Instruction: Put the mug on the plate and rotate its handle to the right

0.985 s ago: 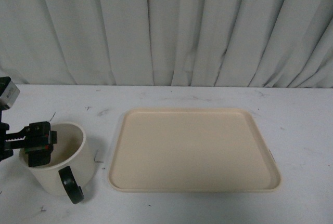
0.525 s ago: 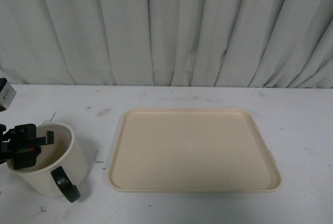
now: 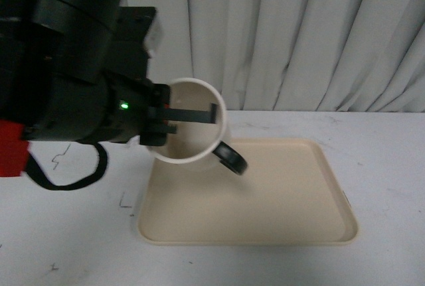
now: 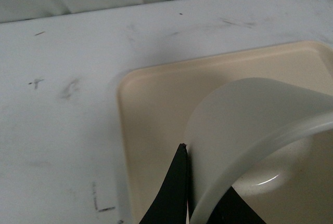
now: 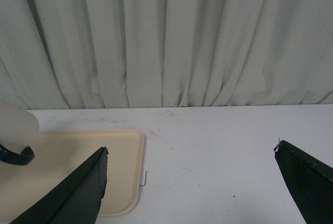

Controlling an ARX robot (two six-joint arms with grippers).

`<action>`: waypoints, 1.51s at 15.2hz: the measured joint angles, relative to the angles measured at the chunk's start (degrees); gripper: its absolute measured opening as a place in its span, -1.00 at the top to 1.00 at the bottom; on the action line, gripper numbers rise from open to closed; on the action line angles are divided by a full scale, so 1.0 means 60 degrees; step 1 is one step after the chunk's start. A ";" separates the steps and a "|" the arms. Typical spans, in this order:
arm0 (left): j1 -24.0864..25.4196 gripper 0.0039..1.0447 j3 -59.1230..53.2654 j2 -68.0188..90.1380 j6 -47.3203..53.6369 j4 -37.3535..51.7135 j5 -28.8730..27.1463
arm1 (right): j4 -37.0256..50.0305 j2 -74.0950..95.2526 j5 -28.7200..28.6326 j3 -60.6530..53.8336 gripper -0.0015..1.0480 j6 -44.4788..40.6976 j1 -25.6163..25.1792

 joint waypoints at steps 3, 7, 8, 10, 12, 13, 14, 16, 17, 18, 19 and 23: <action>-0.0335 0.95 0.0444 0.1366 0.1534 -0.0412 -0.0838 | 0.0000 0.0000 0.0000 0.0000 -0.87 0.0004 0.0000; -0.0466 0.95 0.0834 0.2022 0.1759 -0.0306 -0.0721 | 0.0000 0.0000 0.0004 0.0000 -0.87 0.0004 0.0000; -0.0506 0.95 0.0943 0.2138 0.1752 -0.0306 -0.0696 | 0.0000 0.0000 0.0004 0.0000 -0.87 0.0004 0.0000; -0.0699 0.90 0.1198 0.2350 0.1734 -0.0423 -0.0656 | 0.0000 0.0000 0.0004 0.0000 -0.87 0.0004 0.0000; -0.0889 0.38 0.1399 0.2503 0.1745 -0.0627 -0.0616 | 0.0000 0.0000 0.0000 0.0000 -0.87 0.0000 0.0000; -0.0954 0.17 0.1446 0.2503 0.1785 -0.0641 -0.0619 | -0.0004 0.0000 0.0000 0.0000 -0.87 0.0000 0.0000; -0.0998 -0.08 0.1526 0.2503 0.1887 -0.0641 -0.0619 | 0.0000 0.0000 0.0000 0.0000 -0.87 0.0004 0.0000; -0.1056 -0.46 0.1588 0.2408 0.1985 -0.0772 -0.0605 | 0.0000 0.0000 0.0004 0.0000 -0.87 0.0000 0.0000; -0.1089 -0.67 0.1588 0.2244 0.1996 -0.0849 -0.0579 | 0.0000 0.0000 0.0000 0.0000 -0.87 0.0004 0.0000; -0.1126 -0.87 0.1588 0.1978 0.2014 -0.0907 -0.0565 | 0.0000 0.0000 0.0000 0.0000 -0.87 0.0000 0.0000; -0.1173 -0.90 0.1588 0.1708 0.2098 -0.0900 -0.0576 | 0.0000 0.0000 0.0004 0.0000 -0.87 0.0004 0.0000; -0.1297 -0.88 0.0251 -0.1035 0.1927 -0.0036 0.0153 | 0.0000 0.0000 0.0004 0.0000 -0.87 0.0004 0.0000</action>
